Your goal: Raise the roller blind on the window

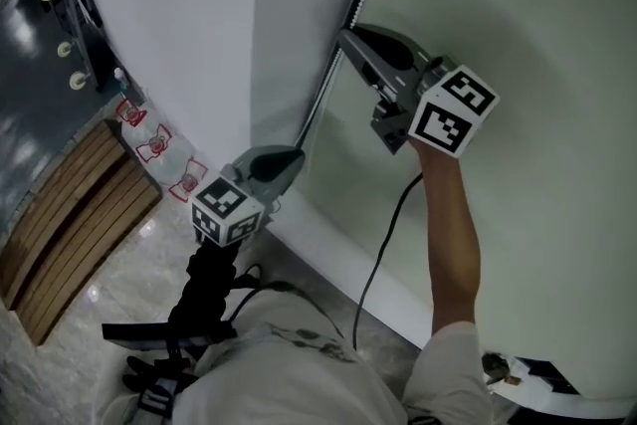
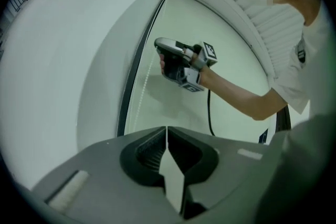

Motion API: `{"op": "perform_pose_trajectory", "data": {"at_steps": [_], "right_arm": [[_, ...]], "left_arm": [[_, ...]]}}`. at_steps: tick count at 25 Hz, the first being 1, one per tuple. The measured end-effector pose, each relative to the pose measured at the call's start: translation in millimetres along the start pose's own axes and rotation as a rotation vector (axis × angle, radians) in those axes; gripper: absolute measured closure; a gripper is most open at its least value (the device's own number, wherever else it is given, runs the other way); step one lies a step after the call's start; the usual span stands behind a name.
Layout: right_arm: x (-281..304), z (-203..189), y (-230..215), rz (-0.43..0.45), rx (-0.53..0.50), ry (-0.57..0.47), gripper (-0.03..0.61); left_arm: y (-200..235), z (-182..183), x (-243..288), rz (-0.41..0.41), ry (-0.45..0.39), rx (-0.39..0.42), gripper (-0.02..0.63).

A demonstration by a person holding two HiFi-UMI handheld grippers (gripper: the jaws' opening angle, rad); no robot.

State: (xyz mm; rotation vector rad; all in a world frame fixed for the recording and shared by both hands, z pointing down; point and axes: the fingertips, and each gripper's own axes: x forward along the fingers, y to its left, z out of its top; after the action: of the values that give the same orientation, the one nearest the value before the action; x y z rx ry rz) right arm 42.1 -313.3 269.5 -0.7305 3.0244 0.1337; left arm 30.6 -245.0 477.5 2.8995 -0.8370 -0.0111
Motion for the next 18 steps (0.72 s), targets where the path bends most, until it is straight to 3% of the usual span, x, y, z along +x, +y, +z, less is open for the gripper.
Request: {"op": "perform_pose_trajectory", "data": {"at_steps": [5, 10, 11, 12, 15, 18], "right_arm": [[-10, 14, 62, 0.112, 0.019, 0.002, 0.574], [-17, 28, 109, 0.209, 0.062, -0.018, 0.574], [-18, 31, 114, 0.219, 0.061, -0.022, 0.574], [-18, 33, 118, 0.223, 0.058, -0.027, 0.574], [-21, 33, 119, 0.21, 0.057, -0.04, 0.567], [-21, 32, 112, 0.178, 0.052, -0.042, 0.425]], "left_arm": [[5, 31, 0, 0.043, -0.041, 0.038, 0.456], [-19, 51, 16, -0.049, -0.085, 0.055, 0.414], [-27, 54, 17, -0.092, -0.101, 0.051, 0.442], [-37, 57, 18, -0.15, -0.117, 0.039, 0.607], [-64, 60, 15, -0.327, -0.155, -0.032, 0.617], [-79, 55, 9, -0.416, -0.173, -0.07, 0.616]]}}
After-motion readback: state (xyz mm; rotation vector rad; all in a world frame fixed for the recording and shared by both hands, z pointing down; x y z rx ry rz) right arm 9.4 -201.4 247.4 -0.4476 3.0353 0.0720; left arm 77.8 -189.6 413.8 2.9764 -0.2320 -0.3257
